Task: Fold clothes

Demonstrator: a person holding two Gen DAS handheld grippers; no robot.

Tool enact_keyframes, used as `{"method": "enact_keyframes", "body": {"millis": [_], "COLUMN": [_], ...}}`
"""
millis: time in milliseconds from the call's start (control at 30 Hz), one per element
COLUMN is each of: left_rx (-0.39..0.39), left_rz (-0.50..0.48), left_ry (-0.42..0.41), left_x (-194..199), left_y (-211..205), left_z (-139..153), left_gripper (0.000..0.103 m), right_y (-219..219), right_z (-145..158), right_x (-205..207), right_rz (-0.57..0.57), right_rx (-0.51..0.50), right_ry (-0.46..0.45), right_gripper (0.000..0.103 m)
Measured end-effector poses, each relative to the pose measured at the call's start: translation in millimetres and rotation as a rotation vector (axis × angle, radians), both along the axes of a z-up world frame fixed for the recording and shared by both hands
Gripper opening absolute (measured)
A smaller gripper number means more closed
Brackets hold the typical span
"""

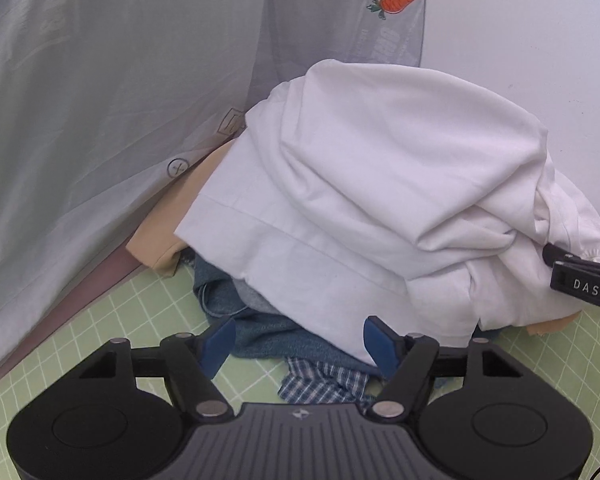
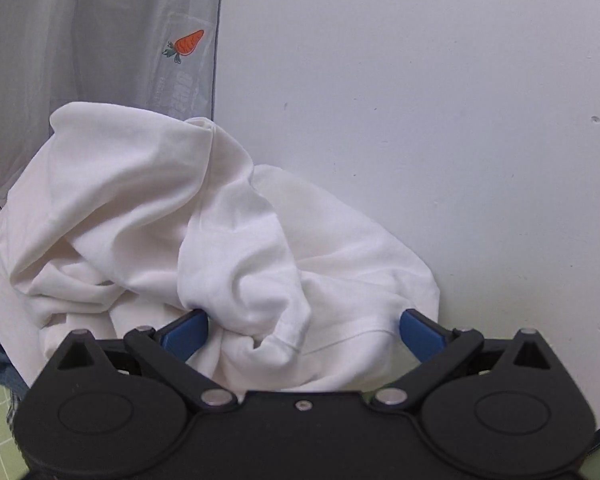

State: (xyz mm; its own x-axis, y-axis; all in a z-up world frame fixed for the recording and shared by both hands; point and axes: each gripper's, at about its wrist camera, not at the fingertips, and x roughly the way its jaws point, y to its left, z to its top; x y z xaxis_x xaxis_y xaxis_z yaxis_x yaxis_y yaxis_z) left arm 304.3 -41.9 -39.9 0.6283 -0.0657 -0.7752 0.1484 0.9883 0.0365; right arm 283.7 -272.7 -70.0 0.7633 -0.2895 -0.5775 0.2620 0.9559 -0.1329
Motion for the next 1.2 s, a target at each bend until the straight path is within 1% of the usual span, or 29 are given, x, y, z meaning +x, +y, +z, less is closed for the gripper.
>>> {"method": "enact_keyframes", "body": {"millis": [67,133,233,300,367,433,467,533,567,600,633,667,700,733,800,900,1033,1133,1167,1200], "left_rx": [-0.017,-0.044,-0.119,-0.181,-0.235,-0.292,-0.305,-0.328,-0.295,-0.259,-0.267,-0.286,-0.305,-0.308,-0.295,-0.276,-0.288,-0.319,-0.321,-0.323], "left_rz": [-0.029,-0.024,0.002,0.033,0.061,0.083,0.078,0.069,0.087,0.106,0.108,0.111,0.115,0.114,0.107,0.106,0.136,0.175,0.184,0.192], "left_ry": [-0.014,-0.018,-0.012,0.003,0.026,0.049,0.037,0.009,-0.012,-0.033,-0.035,-0.036,-0.036,-0.041,-0.068,-0.126,-0.166,-0.197,-0.212,-0.227], "left_x": [21.5,43.3,76.3,94.1,109.8,121.0,119.6,116.5,112.1,107.5,106.1,104.6,103.0,101.0,94.2,76.0,54.5,33.1,20.5,7.8], "left_y": [-8.1,-13.6,-16.3,-14.1,-11.5,-8.9,-8.1,-6.6,-7.6,-8.6,-6.7,-3.2,0.3,1.7,2.0,6.5,28.3,46.8,51.2,55.5], "left_z": [-0.3,-1.3,-3.9,-9.6,-17.8,-24.5,-24.7,-25.0,-22.5,-19.9,-19.0,-16.9,-14.8,-12.6,-4.4,13.3,32.9,46.4,51.5,56.6], "left_gripper": [0.071,0.072,0.076,0.087,0.088,0.087,0.080,0.059,0.032,0.011,0.010,0.009,0.007,0.007,0.006,0.004,0.004,0.004,0.004,0.004], "right_y": [-4.4,-8.8,-8.8,-7.2,-6.3,-5.2,-4.3,-1.7,-1.4,-1.6,-1.8,-1.6,-1.2,-0.8,-2.7,-1.2,4.8,15.8,20.7,22.9], "right_z": [-6.7,-13.4,-18.8,-21.5,-22.5,-21.9,-21.7,-19.7,-19.0,-18.2,-17.4,-16.3,-15.4,-14.5,-10.7,-0.8,16.6,30.2,34.9,39.0], "right_x": [8.0,15.9,15.8,13.8,11.8,11.9,11.6,13.8,12.6,8.7,4.8,1.9,-1.2,-4.2,-12.3,-26.0,-49.3,-72.6,-81.2,-89.6], "right_rz": [0.007,0.014,0.019,0.021,0.012,-0.004,-0.012,-0.030,-0.031,-0.035,-0.038,-0.034,-0.037,-0.040,-0.028,-0.008,0.026,0.064,0.078,0.093], "right_rx": [0.008,0.015,0.019,0.006,0.009,0.017,0.021,0.045,0.057,0.066,0.074,0.079,0.076,0.073,0.089,0.088,0.085,0.085,0.082,0.083], "right_ry": [0.008,0.017,0.008,0.000,-0.003,-0.004,-0.005,-0.012,-0.017,-0.026,-0.036,-0.042,-0.044,-0.045,-0.063,-0.089,-0.131,-0.151,-0.158,-0.166], "right_gripper": [0.103,0.103,0.100,0.098,0.095,0.093,0.091,0.085,0.080,0.073,0.069,0.061,0.047,0.044,0.036,0.032,0.029,0.026,0.024,0.019]}}
